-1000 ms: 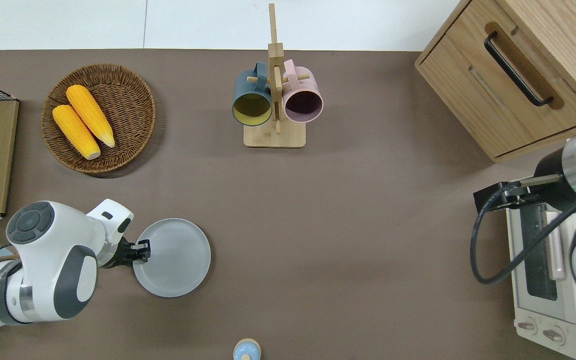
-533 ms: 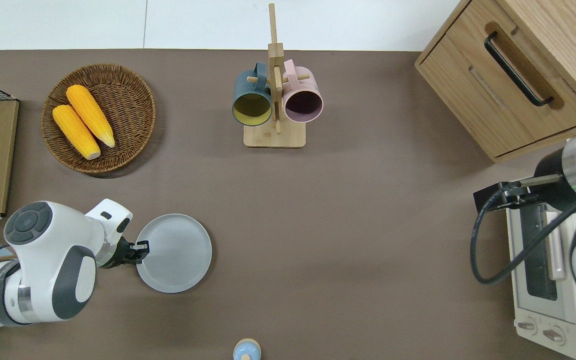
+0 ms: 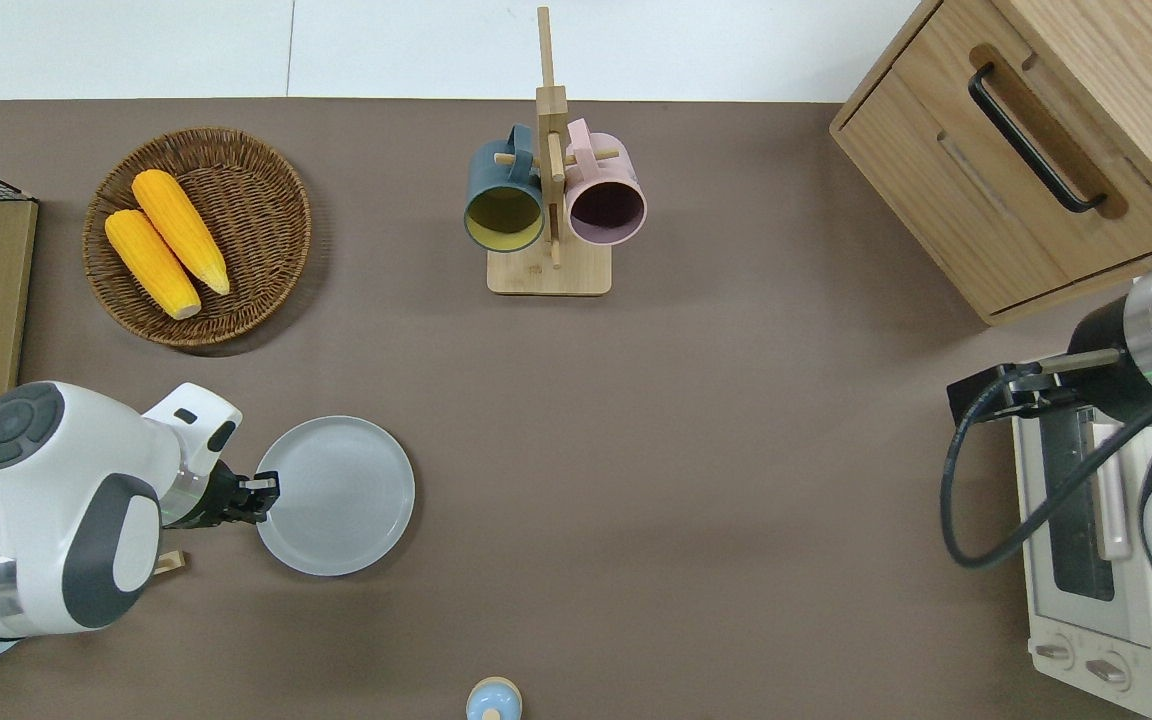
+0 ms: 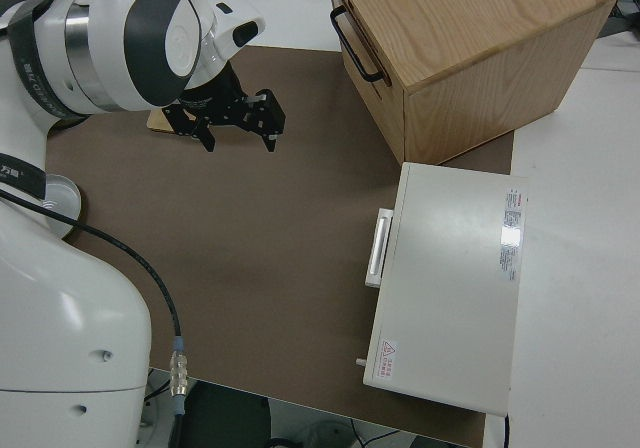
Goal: Pick gray plate from table and place it on lower plate rack with left arm
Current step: 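Carry the gray plate with the left gripper toward the wooden rack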
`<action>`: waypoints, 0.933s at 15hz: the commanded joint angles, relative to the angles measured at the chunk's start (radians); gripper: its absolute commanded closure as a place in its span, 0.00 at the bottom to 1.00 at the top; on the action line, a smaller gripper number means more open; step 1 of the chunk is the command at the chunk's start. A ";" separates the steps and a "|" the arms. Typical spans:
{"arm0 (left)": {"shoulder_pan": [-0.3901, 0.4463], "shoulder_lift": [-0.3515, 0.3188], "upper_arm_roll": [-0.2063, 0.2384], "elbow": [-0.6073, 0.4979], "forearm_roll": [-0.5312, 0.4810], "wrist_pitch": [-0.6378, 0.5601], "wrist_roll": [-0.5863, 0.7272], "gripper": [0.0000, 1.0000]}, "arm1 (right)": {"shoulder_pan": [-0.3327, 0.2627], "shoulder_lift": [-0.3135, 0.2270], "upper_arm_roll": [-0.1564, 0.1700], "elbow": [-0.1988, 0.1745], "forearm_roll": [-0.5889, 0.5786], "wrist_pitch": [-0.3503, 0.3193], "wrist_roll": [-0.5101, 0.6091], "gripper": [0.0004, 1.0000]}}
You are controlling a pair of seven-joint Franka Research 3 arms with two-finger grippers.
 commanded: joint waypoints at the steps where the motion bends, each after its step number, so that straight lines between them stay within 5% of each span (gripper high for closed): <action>1: 0.006 -0.008 0.027 0.116 0.003 -0.159 -0.006 1.00 | -0.026 -0.002 0.023 0.010 -0.007 -0.014 0.013 0.02; 6: 0.008 -0.020 0.042 0.228 0.043 -0.306 -0.065 1.00 | -0.026 -0.002 0.023 0.010 -0.007 -0.014 0.013 0.02; 14: -0.003 -0.035 0.030 0.375 0.434 -0.568 -0.150 1.00 | -0.026 -0.002 0.023 0.010 -0.007 -0.014 0.013 0.02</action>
